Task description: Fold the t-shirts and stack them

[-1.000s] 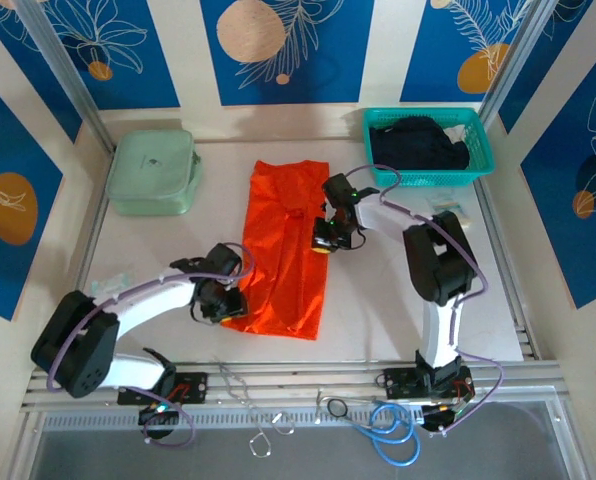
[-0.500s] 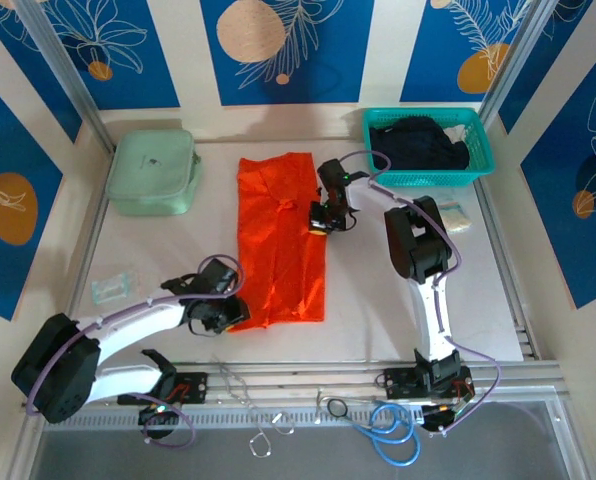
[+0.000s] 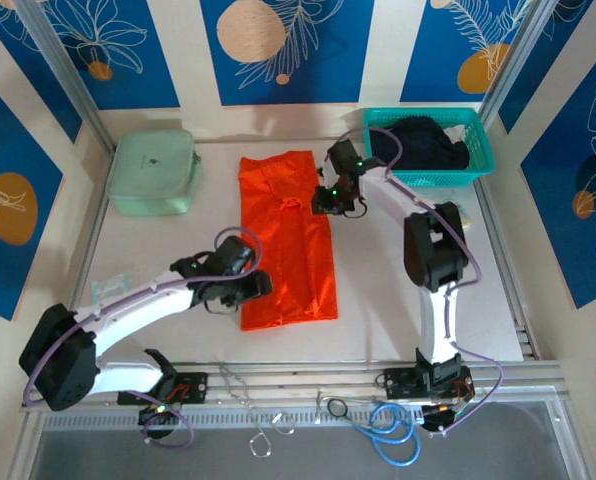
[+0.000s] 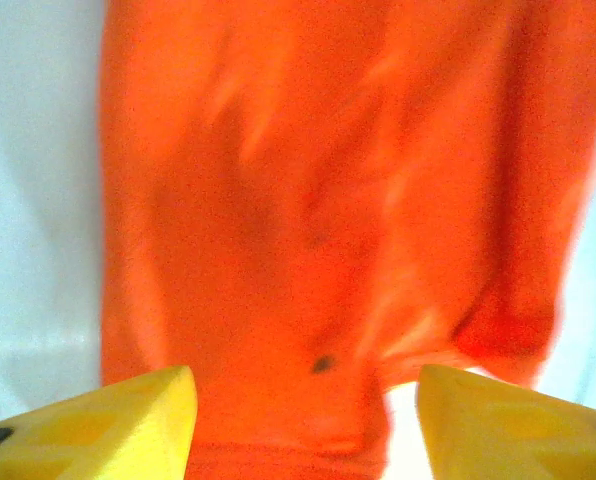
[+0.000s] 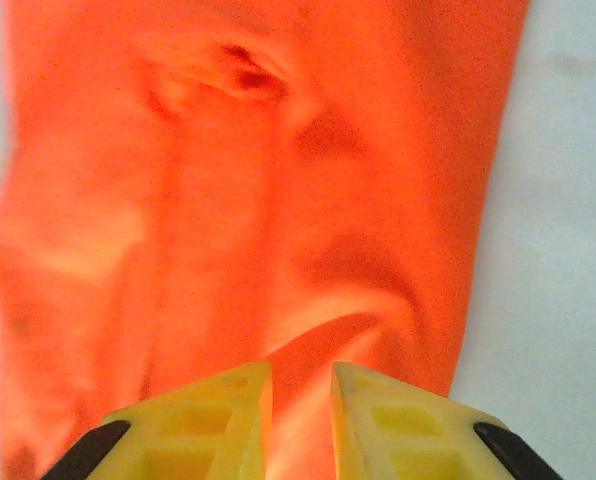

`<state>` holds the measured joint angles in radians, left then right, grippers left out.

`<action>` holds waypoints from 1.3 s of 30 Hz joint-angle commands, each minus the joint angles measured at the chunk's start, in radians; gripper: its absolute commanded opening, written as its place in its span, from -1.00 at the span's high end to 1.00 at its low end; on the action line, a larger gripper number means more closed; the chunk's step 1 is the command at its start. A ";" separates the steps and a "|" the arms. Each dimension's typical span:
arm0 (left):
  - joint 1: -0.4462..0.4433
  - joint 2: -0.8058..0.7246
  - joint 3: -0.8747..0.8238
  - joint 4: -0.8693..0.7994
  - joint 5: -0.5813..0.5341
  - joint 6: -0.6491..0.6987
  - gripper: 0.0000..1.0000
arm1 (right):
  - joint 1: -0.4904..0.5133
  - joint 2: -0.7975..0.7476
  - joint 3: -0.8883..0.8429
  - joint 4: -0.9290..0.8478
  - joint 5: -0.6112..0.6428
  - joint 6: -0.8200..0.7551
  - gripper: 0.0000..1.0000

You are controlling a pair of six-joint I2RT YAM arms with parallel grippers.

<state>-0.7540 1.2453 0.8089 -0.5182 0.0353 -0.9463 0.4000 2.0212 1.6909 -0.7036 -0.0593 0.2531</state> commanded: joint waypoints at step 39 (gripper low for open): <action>-0.180 -0.249 -0.072 -0.124 -0.111 2.343 -0.98 | 0.404 -0.861 -0.976 0.067 0.073 -1.720 -0.55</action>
<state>-0.9253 1.0096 0.7689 -0.5945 -0.0643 1.3296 0.7887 1.1103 0.7086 -0.6743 0.0349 -1.4185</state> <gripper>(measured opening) 0.997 0.778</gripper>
